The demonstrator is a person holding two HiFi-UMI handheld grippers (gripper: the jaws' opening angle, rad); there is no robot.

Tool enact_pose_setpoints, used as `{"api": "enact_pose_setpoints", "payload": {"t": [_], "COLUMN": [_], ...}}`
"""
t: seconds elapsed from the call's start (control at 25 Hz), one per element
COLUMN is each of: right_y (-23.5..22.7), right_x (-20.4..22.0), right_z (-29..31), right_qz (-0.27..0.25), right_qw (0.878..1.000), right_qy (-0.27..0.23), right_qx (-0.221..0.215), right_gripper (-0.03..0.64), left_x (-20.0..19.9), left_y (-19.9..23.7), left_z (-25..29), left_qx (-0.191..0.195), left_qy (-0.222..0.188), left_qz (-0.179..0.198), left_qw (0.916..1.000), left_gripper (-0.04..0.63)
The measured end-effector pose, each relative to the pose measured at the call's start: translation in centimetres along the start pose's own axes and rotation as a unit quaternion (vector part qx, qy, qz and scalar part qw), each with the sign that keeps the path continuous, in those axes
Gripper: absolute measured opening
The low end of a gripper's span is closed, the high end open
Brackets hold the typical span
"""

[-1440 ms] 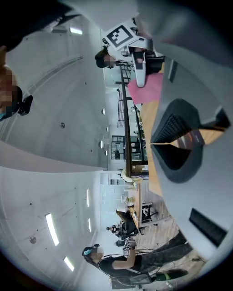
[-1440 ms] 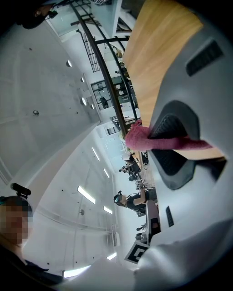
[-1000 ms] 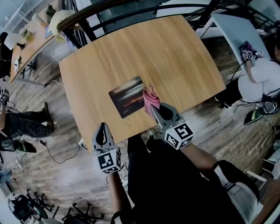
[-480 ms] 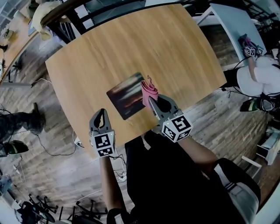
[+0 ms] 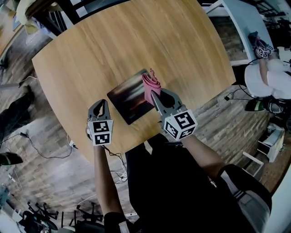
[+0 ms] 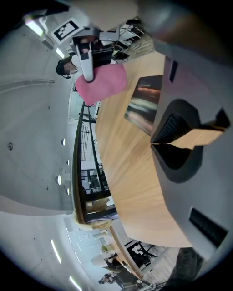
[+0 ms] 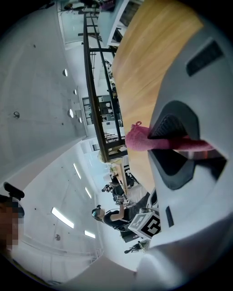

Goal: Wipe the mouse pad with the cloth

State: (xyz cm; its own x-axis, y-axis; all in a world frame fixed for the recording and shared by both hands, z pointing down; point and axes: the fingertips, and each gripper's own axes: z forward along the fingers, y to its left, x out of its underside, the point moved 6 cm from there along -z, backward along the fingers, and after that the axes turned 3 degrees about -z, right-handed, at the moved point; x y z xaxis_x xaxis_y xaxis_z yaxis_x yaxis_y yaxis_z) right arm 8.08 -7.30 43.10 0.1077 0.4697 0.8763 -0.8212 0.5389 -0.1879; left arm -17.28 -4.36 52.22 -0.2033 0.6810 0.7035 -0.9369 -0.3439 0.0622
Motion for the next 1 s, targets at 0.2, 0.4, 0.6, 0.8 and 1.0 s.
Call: {"api": "enact_pose_setpoints", "payload": {"t": [0.2,0.4,0.6,0.8,1.0], "right_y": [-1.7,-3.2,-3.4,-2.0,-0.9], "right_x": [0.1,1.3,4.0,8.5,11.8], "right_z": [1.5,4.2,7.1,9.7,11.6], "right_qz": [-0.019,-0.082,-0.168,-0.212,-0.212], "right_qw": [0.999,0.993,0.979,0.962,0.95], "right_qy": [0.01,0.042,0.093,0.165,0.229], "right_qx": [0.035,0.07,0.072,0.046,0.016], "right_gripper": [0.054,0.054,0.054,0.054,0.054], "left_x": [0.8,1.1,1.4,2.7,2.3], "left_y": [0.0,0.6,0.3,0.2,0.2], "left_z": [3.2,5.6,6.9,7.7,7.9], "left_qx": [0.046,0.072,0.11,0.143,0.164], "left_qy": [0.038,0.067,0.086,0.113,0.116], "left_qz": [0.021,0.047,0.042,0.024,0.008], "left_qw": [0.998,0.994,0.9893,0.9829,0.9796], "left_gripper": [0.025,0.025,0.023,0.023,0.023]}}
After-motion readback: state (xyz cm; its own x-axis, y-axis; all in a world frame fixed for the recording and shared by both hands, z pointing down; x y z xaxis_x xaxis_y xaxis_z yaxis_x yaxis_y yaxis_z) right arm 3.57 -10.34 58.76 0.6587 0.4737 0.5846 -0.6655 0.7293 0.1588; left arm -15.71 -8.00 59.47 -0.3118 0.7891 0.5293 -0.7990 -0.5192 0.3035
